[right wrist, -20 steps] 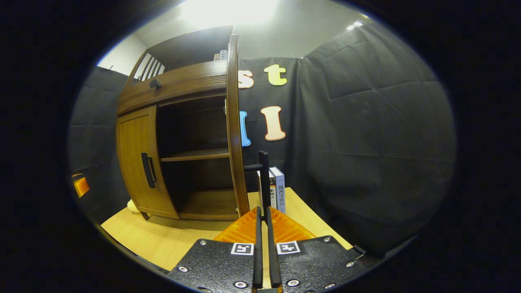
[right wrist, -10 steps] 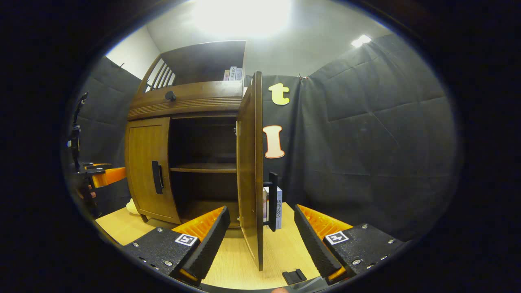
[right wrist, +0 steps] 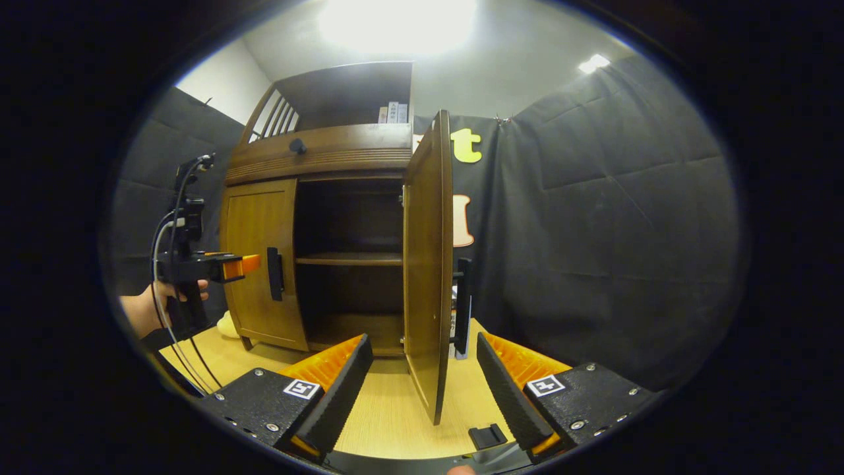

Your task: Open the right door of the double-door shoe cabinet with the right hand, and open the left door with the left hand.

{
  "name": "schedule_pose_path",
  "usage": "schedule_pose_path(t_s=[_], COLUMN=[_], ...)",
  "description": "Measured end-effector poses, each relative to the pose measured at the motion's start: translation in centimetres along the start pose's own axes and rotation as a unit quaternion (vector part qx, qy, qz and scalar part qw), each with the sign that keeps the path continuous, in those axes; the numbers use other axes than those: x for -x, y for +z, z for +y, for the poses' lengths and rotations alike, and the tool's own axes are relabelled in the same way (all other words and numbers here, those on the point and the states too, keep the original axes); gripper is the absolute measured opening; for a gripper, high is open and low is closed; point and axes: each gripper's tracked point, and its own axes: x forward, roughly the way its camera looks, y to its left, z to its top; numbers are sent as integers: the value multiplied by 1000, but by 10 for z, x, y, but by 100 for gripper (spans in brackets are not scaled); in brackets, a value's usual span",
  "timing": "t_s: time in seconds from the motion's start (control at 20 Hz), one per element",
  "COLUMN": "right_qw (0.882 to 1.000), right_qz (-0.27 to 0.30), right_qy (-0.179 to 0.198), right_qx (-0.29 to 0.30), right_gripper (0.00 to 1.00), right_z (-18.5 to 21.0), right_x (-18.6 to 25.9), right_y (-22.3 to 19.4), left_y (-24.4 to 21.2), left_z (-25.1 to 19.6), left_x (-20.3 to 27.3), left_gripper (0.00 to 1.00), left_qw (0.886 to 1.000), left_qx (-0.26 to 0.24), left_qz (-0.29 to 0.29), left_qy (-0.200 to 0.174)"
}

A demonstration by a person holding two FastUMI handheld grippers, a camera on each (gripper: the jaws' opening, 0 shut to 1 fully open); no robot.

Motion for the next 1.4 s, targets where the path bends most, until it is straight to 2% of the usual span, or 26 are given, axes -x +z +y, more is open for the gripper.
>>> schedule_pose_path(t_s=[0.15, 0.35, 0.55, 0.75, 0.9, 1.05, 1.1, 1.15, 1.25, 1.3, 1.4], right_qw=[1000, 999, 999, 999, 999, 998, 998, 998, 998, 998, 998], right_qz=[7, 21, 29, 34, 34, 37, 38, 35, 32, 32, 28], right_qy=[11, 23, 36, 38, 35, 34, 35, 36, 38, 42, 42], right_qx=[-3, -12, -16, -14, -20, -27, -29, -31, -28, -25, -23], right_gripper=[96, 98, 98, 98, 98, 98, 98, 96, 98, 96, 98], right_z=[9, 19, 27, 28, 26, 25, 25, 26, 26, 28, 31], right_x=[-3, -12, -17, -22, -28, -34, -35, -36, -38, -38, -37], right_y=[-4, -12, -18, -23, -22, -23, -23, -21, -19, -18, -16], left_y=[-4, -10, -12, -9, -13, -15, -13, -18, -22, -24, -24], left_z=[3, -2, -1, -2, -9, -12, -5, -9, -7, -8, -10], left_x=[-2, -4, -3, -2, -4, -5, -8, -21, -12, -7, -8], left_gripper=[94, 94, 94, 94, 85, 85, 70, 55, 25, 25, 19], left_qw=[1000, 1000, 1000, 1000, 999, 998, 999, 999, 998, 997, 997], left_qx=[-3, 0, -5, -13, 0, -3, -9, 2, 6, 11, 9], left_qz=[10, 18, 27, 28, 39, 48, 48, 49, 60, 74, 80], left_qy=[4, -10, -4, -5, -20, -28, -6, -14, -12, -16, -22])
